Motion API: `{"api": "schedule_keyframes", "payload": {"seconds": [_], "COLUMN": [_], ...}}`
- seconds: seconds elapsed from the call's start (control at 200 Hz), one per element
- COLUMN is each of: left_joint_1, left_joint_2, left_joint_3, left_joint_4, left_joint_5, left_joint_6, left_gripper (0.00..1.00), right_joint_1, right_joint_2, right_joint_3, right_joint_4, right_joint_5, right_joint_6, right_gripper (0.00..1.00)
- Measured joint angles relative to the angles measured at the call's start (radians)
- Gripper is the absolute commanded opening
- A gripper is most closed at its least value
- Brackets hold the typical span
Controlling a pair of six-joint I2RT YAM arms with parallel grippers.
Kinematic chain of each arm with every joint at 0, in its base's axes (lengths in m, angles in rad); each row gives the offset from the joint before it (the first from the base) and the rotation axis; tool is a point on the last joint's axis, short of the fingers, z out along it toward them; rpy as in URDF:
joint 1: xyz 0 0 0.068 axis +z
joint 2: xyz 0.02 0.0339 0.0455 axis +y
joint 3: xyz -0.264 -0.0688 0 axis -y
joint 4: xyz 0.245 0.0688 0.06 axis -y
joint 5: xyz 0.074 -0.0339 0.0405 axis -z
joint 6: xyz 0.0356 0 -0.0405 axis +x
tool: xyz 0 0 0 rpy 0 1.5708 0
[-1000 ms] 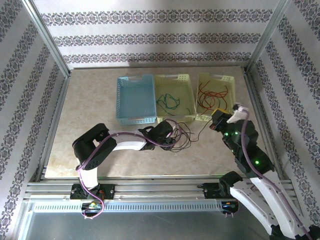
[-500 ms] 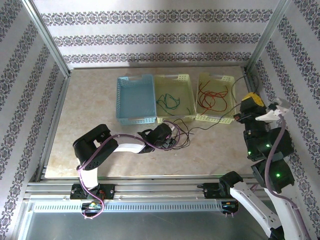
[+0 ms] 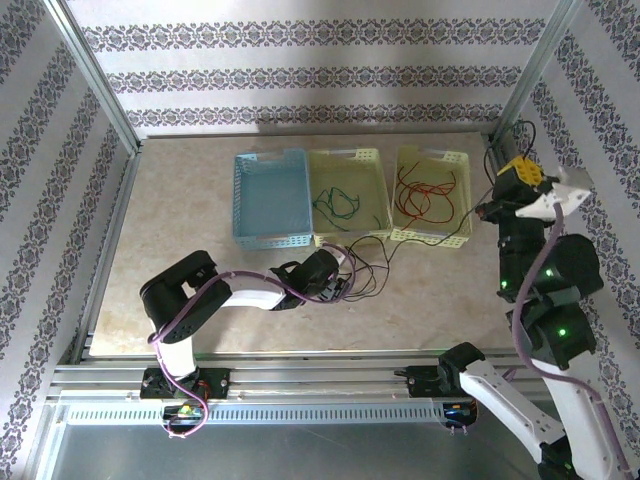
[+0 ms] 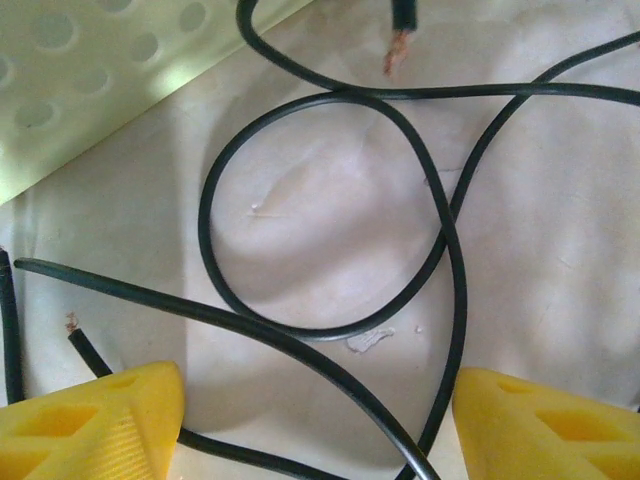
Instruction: Untangle the cables
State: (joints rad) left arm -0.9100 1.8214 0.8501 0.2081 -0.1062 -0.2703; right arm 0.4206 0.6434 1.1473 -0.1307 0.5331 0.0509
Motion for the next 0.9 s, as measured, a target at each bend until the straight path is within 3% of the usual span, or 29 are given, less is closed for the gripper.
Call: {"api": "schedule_keyframes", "payload": {"seconds": [0.355,0.605,0.705,0.899], "left_joint_1": [0.000,0.000,0.000,0.000], "left_joint_2": [-0.109,-0.138,-0.153,-0.263], "left_joint_3": [-0.126,-0.158,-0.168,-0.218], "left_joint_4": [-0.024,-0.023,-0.026,-0.097], "left_joint_5": [-0.037,-0.056,-0.056,-0.045], "left_joint_6": [0.000,-0.027,-0.030,-0.029], "left_gripper": [0.72,0.72,0.76,0.84], "right_joint_1": [-0.014,-0.039,-0.039,-0.013], "right_joint_2": [0.165,0.190,0.187,0.204], "right_joint_3": [0.048,0.048,0.048,0.072], "right_joint_4": [-0.031,-0.039,-0.061,-0.151], "right_joint_5": [0.251,0.367,0.334,0.084], "right_joint_6": [-0.208,-0.248,-0.241,-0.141], "right_gripper": [0.00,0.00,0.00,0.00]}}
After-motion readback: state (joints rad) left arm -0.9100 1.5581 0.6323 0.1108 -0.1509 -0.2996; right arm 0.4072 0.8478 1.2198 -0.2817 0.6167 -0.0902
